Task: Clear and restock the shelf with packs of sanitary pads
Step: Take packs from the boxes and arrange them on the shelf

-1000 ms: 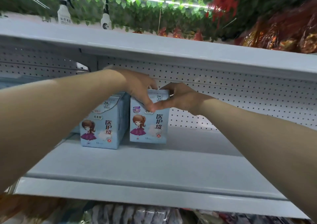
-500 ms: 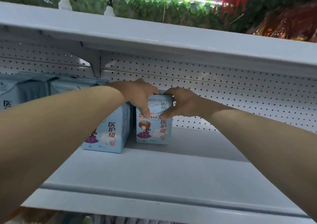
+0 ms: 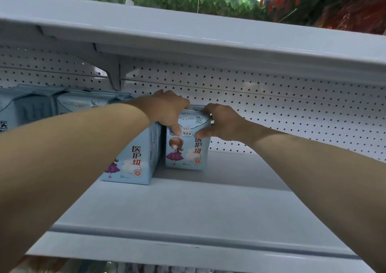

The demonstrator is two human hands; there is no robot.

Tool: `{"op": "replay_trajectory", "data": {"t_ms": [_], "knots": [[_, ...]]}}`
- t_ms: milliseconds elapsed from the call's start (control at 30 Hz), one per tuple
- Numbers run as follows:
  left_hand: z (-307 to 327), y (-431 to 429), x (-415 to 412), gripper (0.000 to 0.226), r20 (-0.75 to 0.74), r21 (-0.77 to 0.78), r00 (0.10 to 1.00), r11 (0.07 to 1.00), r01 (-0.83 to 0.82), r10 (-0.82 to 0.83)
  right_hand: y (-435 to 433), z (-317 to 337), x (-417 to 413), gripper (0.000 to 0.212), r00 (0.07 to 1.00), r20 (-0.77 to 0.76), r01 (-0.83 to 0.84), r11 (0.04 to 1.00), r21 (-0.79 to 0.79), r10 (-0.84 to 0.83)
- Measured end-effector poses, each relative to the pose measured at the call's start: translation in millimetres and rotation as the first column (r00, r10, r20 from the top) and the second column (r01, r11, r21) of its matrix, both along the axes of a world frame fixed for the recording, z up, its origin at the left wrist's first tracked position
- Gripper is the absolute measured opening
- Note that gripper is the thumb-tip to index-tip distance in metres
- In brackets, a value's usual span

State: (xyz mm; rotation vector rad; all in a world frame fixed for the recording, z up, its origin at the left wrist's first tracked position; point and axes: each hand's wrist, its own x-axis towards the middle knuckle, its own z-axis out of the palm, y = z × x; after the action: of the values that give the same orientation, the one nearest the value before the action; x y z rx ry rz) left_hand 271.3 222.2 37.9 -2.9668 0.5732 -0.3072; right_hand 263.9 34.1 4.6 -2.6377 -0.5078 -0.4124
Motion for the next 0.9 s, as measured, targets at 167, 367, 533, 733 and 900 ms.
{"op": "replay_trajectory", "data": {"t_ms": [167, 367, 533, 733, 900], "knots": [[-0.2, 0.0, -1.4, 0.086, 0.039, -0.001, 0.999, 0.999, -0.036, 0.036, 7.2, -6.8, 10.0, 0.062, 0.998, 0.045, 0.041, 0.999, -0.01, -0.041], [-3.6, 1.3, -1.3, 0.087, 0.037, -0.003, 0.999, 0.999, -0.035, 0.035, 5.5, -9.0, 8.9, 0.071, 0.995, 0.057, 0.082, 0.994, -0.066, -0.078], [-6.2, 1.4, 4.6, 0.087, 0.052, 0.026, 0.998, 0.999, -0.019, 0.018, 7.2, -11.7, 3.8, 0.076, 0.994, 0.073, 0.093, 0.991, -0.095, -0.086], [-7.9, 0.0, 3.1, 0.088, 0.071, 0.071, 0.997, 0.997, -0.018, 0.013, 9.7, -17.0, -1.6, 0.078, 0.991, 0.08, 0.119, 0.986, -0.114, -0.11], [-4.1, -0.5, -3.7, 0.087, 0.098, 0.112, 0.995, 0.994, -0.005, -0.007, 6.9, -13.8, -15.6, 0.083, 0.976, 0.116, 0.201, 0.971, -0.129, -0.186]]}}
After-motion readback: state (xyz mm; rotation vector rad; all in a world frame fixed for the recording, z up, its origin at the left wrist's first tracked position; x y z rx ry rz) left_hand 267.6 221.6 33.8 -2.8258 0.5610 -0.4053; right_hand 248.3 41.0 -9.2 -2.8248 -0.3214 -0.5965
